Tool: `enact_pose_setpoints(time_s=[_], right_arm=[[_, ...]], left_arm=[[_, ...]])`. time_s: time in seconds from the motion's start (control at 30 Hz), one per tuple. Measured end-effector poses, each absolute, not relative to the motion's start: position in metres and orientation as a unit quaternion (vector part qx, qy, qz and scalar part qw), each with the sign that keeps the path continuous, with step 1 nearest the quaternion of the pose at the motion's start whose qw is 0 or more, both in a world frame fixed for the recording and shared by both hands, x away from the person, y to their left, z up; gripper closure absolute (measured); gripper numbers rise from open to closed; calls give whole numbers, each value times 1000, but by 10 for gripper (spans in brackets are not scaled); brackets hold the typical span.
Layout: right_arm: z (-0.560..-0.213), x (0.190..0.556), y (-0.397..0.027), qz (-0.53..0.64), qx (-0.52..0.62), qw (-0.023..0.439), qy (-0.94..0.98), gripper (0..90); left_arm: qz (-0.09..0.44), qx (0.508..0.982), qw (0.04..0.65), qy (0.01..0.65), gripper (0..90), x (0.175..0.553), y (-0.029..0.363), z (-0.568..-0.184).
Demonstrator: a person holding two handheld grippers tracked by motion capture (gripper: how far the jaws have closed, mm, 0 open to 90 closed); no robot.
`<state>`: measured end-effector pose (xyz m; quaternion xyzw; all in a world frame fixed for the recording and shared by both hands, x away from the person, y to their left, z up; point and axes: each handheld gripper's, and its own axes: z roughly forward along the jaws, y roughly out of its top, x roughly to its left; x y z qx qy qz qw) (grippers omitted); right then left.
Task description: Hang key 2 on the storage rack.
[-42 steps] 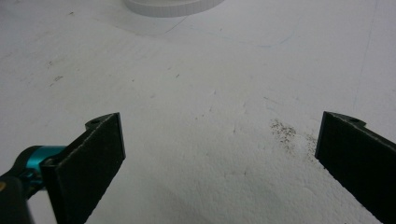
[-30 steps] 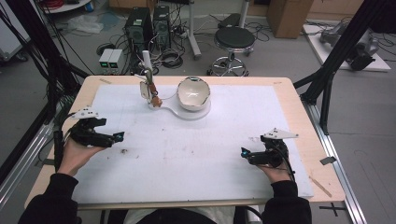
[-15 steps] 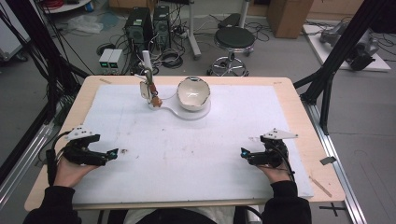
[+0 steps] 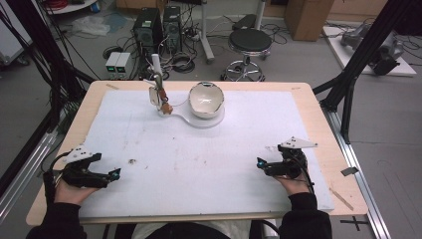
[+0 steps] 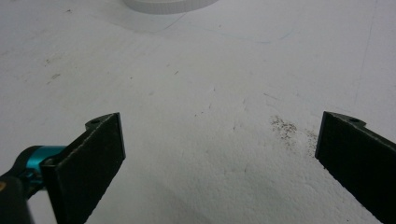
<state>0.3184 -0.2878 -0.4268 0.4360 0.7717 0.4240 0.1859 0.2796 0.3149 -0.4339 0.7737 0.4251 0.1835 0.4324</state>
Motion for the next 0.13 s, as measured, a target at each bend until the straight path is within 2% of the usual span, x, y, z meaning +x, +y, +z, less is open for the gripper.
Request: enact_pose_setpoints(time_s=[0.13], right_arm=[[-427, 318, -288, 422, 438, 186, 772, 7]], left_arm=[[184, 777, 432, 420, 17, 280, 313, -434]])
